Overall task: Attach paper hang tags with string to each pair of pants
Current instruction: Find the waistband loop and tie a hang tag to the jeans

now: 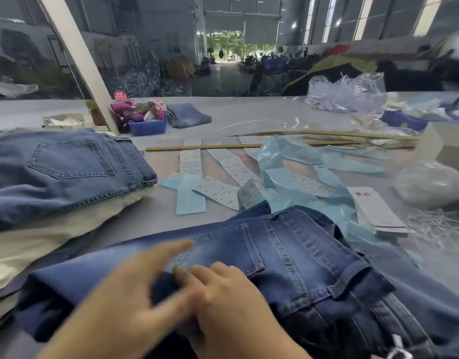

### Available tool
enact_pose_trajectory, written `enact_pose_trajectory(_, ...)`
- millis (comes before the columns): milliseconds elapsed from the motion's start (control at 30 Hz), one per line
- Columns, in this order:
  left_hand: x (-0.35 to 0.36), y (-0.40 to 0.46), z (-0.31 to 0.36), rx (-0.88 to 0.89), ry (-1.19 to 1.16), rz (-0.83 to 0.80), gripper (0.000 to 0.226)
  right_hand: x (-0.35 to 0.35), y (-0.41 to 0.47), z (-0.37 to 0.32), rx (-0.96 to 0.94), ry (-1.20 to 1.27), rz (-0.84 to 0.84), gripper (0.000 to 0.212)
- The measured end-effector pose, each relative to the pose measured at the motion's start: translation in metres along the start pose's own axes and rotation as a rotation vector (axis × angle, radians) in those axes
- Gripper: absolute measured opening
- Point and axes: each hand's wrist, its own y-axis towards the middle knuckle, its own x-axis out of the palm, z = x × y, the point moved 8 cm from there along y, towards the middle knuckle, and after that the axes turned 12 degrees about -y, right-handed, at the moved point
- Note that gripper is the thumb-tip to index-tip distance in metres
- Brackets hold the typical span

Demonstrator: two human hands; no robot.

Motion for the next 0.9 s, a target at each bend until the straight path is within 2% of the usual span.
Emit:
enact_pose_trajectory(67, 0.044, 0.003, -0.005, -0.092, 0.065, -0.318, 0.086, 0.013, -0.011, 0.025, 0.038, -0.018, -0.050, 0.074)
enact_pose_trajectory(100, 0.060, 0.001, -0.010, -0.097, 0.195, -0.389, 0.107, 0.013, -0.026, 0.046, 0.109, -0.054, -0.087, 0.084)
enact_pose_trajectory(133, 0.065, -0.001, -0.019, -0.074, 0.314, -0.410, 0.119, 0.015, -0.042, 0.070, 0.202, -0.096, -0.106, 0.099)
enact_pose_trajectory(200, 0.074, -0.001, -0.013, -0.013, 0.468, -0.438, 0.107, 0.013, -0.075, 0.120, 0.429, -0.178, -0.182, 0.123)
enact_pose_trajectory(233, 0.077, 0.000, -0.009, 0.017, 0.481, -0.420, 0.096, 0.008, -0.089, 0.135, 0.509, -0.162, -0.212, 0.126)
enact_pose_trajectory(267, 0.081, 0.000, 0.001, 0.095, 0.482, -0.362, 0.087, 0.002, -0.095, 0.140, 0.525, -0.110, -0.175, 0.121)
enact_pose_trajectory(333, 0.098, 0.000, 0.015, 0.216, 0.516, -0.330, 0.076, -0.007, -0.094, 0.129, 0.386, -0.010, -0.011, 0.091)
enact_pose_trajectory(400, 0.104, 0.005, 0.024, 0.219, 0.523, -0.293, 0.061, -0.016, -0.087, 0.119, 0.334, 0.081, 0.143, 0.061)
enact_pose_trajectory(433, 0.097, 0.010, 0.027, 0.174, 0.499, -0.242, 0.052, -0.022, -0.083, 0.115, 0.332, 0.106, 0.228, 0.054)
enact_pose_trajectory(533, 0.048, 0.029, 0.028, 0.096, 0.283, 0.082, 0.037, -0.053, -0.080, 0.109, 0.347, 0.232, 0.637, 0.055)
enact_pose_trajectory(600, 0.008, 0.037, 0.028, 0.083, 0.217, 0.315, 0.023, -0.061, -0.084, 0.111, 0.413, 0.266, 0.843, 0.071)
enact_pose_trajectory(633, -0.003, 0.038, 0.026, 0.066, 0.228, 0.379, 0.020, -0.060, -0.086, 0.113, 0.469, 0.252, 0.892, 0.077)
enact_pose_trajectory(667, -0.009, 0.039, 0.023, 0.046, 0.223, 0.416, 0.020, -0.055, -0.087, 0.118, 0.540, 0.258, 0.898, 0.080)
enact_pose_trajectory(700, -0.012, 0.037, 0.020, 0.021, 0.211, 0.442, 0.021, -0.044, -0.084, 0.128, 0.624, 0.301, 0.804, 0.085)
enact_pose_trajectory(767, -0.011, 0.030, 0.011, -0.028, 0.170, 0.484, 0.022, -0.009, -0.074, 0.141, 0.730, 0.349, 0.432, 0.100)
enact_pose_trajectory(833, -0.007, 0.024, 0.005, -0.055, 0.106, 0.517, 0.018, 0.016, -0.062, 0.138, 0.712, 0.259, 0.200, 0.095)
enact_pose_trajectory(900, 0.001, 0.023, 0.002, -0.071, 0.074, 0.509, 0.014, 0.026, -0.054, 0.130, 0.645, 0.250, 0.173, 0.084)
